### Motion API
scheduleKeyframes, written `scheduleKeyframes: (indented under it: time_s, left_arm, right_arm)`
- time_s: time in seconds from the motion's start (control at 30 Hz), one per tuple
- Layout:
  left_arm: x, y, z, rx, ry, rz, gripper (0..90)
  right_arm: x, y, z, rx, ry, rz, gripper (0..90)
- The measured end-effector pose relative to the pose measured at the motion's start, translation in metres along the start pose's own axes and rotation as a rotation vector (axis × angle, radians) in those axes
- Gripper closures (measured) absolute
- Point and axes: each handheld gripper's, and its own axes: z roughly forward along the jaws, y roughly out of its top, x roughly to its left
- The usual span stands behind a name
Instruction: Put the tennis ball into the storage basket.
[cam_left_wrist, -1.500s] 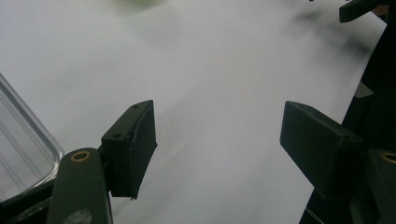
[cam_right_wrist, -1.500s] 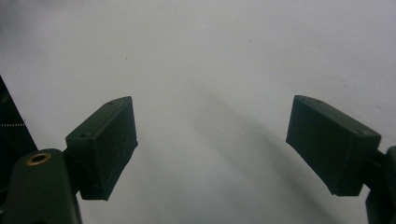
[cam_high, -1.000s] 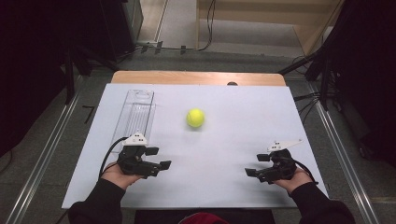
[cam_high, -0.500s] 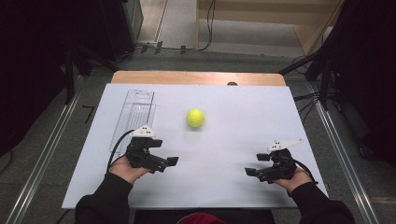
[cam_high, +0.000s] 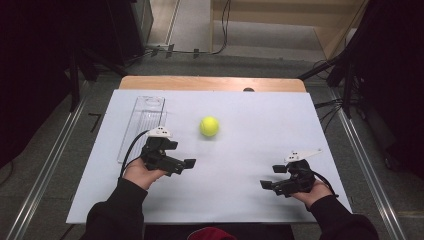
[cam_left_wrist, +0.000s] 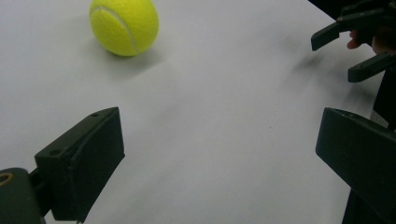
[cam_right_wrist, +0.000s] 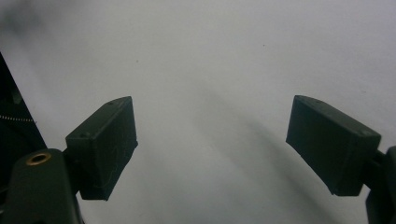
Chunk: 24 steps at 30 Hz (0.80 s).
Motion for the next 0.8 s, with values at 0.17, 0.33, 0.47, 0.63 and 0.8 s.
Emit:
scheduleKeyframes:
  time_s: [0.17, 0.33, 0.47, 0.63, 0.8]
  left_arm:
    - [0.001, 0.005, 0.006, -0.001, 0.006, 0.001, 1.7]
    - [0.003, 0.008, 0.009, -0.001, 0.017, 0.002, 1.8]
    - [0.005, 0.013, 0.014, -0.006, 0.032, -0.001, 1.8]
    - [0.008, 0.018, 0.02, -0.002, 0.043, 0.004, 1.8]
    - [0.008, 0.021, 0.025, 0.005, 0.048, 0.007, 1.9]
  right_arm:
    - [-0.001, 0.0, 0.0, 0.0, -0.004, 0.007, 14.1]
    - [-0.001, 0.0, 0.001, -0.002, -0.008, 0.001, 14.2]
    - [-0.001, 0.0, 0.001, -0.002, -0.008, 0.0, 14.2]
    - [-0.001, -0.001, 0.001, 0.002, -0.008, -0.006, 14.2]
    - [0.002, -0.001, 0.002, 0.004, -0.007, -0.021, 14.2]
